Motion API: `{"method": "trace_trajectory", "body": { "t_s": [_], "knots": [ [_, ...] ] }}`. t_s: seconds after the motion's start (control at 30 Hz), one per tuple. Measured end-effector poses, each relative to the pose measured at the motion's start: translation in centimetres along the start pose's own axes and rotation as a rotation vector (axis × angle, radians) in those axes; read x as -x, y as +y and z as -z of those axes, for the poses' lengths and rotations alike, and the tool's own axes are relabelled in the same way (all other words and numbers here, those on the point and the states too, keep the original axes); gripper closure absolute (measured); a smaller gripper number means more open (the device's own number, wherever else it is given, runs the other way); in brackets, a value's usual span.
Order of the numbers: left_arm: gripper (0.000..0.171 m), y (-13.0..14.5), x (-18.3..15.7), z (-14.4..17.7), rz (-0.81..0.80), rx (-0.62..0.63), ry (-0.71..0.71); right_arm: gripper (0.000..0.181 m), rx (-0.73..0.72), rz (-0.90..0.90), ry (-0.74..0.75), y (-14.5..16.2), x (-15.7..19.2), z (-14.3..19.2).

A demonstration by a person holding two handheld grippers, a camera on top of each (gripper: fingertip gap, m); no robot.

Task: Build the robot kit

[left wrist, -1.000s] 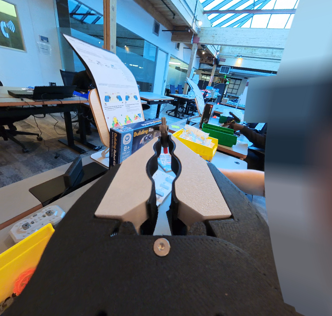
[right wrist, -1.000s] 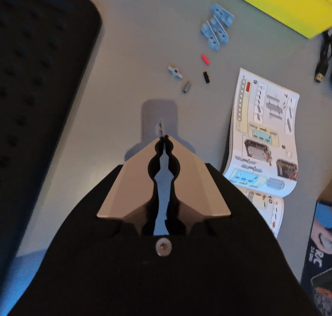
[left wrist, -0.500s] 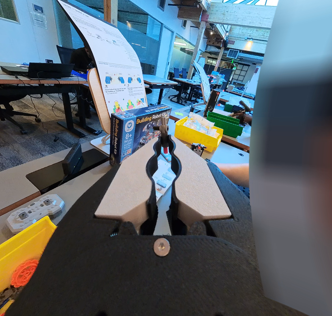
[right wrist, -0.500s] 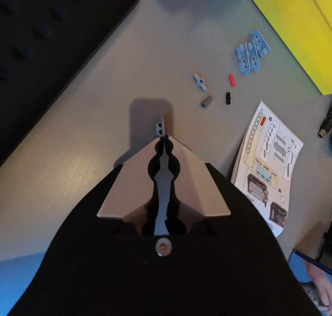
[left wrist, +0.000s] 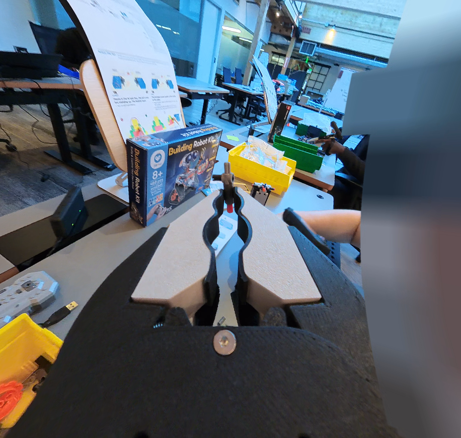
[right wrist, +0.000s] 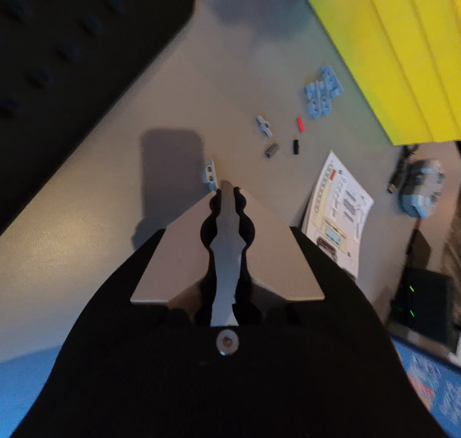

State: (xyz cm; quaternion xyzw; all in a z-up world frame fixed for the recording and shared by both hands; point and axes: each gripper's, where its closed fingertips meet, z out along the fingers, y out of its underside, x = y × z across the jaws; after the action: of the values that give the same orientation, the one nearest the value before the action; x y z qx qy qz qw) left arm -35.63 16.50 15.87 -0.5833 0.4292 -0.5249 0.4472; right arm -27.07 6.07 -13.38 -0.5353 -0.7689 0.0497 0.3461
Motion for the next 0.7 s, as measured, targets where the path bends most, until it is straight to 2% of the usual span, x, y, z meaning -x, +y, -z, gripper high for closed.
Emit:
{"method": "trace_trajectory", "body": {
  "t_s": [0.07,0.1,0.13,0.2,0.27,0.33,0.4,0.47,0.63,0.7],
  "knots": [
    [0.167,0.1,0.1,-0.2,0.008,0.001,0.004,0.171,0.034,-0.102,0.149,0.4,-1.1,1.3],
    [0.167,0.1,0.1,-0.3,0.012,-0.003,0.008,0.176,0.06,-0.208,0.21,1.0,-1.4,2.0],
    [0.167,0.0,0.1,-0.4,0.016,-0.01,0.012,0.178,0.085,-0.358,0.231,1.5,-1.2,2.4],
    [0.167,0.0,0.2,-0.3,0.027,-0.024,0.022,0.178,0.147,-0.756,0.153,2.0,0.9,2.6],
    [0.167,0.1,0.3,-0.2,0.037,-0.03,0.034,0.175,0.067,-1.069,0.083,0.0,2.2,2.4],
    [0.167,-0.1,0.2,0.2,0.041,-0.035,0.049,0.169,-0.074,-1.228,0.101,-2.3,1.8,2.5],
    [0.167,-0.2,-0.2,0.2,0.044,-0.042,0.065,0.156,-0.162,-1.307,0.164,-3.5,1.0,2.9],
    [0.167,-0.1,-0.9,-0.1,0.046,-0.04,0.089,0.151,-0.187,-1.32,0.234,-3.7,0.0,3.6],
    [0.167,1.1,-2.0,-2.7,0.071,0.018,0.178,0.153,-0.308,-1.226,0.454,-5.0,-5.3,8.3],
    [0.167,1.8,-2.1,-4.1,0.08,0.04,0.199,0.154,-0.314,-1.179,0.527,-5.3,-6.9,10.0]
  ]
}}
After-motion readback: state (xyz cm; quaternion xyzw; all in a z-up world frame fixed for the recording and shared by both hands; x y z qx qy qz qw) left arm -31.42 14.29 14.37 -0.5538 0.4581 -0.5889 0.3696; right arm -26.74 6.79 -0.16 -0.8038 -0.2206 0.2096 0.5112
